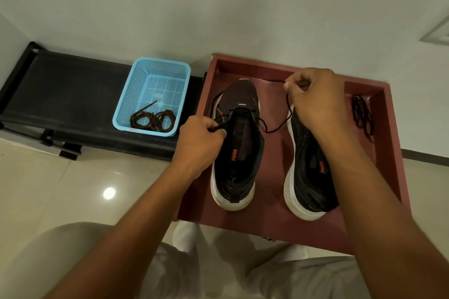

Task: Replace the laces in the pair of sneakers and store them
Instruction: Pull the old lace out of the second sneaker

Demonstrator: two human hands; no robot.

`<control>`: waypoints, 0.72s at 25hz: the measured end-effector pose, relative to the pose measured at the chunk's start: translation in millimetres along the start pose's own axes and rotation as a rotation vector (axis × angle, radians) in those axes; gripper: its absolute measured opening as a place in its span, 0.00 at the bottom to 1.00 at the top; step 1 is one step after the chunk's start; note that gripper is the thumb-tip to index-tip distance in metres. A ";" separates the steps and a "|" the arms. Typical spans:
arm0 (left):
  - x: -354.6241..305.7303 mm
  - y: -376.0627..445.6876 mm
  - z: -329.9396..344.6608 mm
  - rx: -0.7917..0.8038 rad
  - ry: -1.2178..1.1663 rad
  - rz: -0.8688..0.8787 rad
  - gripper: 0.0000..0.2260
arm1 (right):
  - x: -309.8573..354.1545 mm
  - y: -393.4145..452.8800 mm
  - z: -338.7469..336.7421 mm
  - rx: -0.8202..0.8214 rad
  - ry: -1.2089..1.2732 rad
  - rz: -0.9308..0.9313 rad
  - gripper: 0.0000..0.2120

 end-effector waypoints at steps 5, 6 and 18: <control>-6.5 5.6 0.6 0.046 0.012 -0.051 0.04 | 10.5 -16.8 9.0 0.112 -0.127 0.015 0.18; -9.1 6.2 0.9 0.054 0.029 -0.046 0.05 | 15.9 -25.3 9.4 0.117 -0.107 0.007 0.15; -58.0 21.6 34.4 0.015 0.402 0.535 0.13 | 10.8 -74.3 51.9 0.183 -0.077 0.124 0.09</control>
Point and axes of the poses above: each hand's wrist, its own y-axis towards the middle knuckle, its own z-axis out of the palm, x = y × z, the point moved 7 cm from there along y, towards the middle knuckle, and after that the axes turned 12 degrees about -y, right-handed, at the moved point
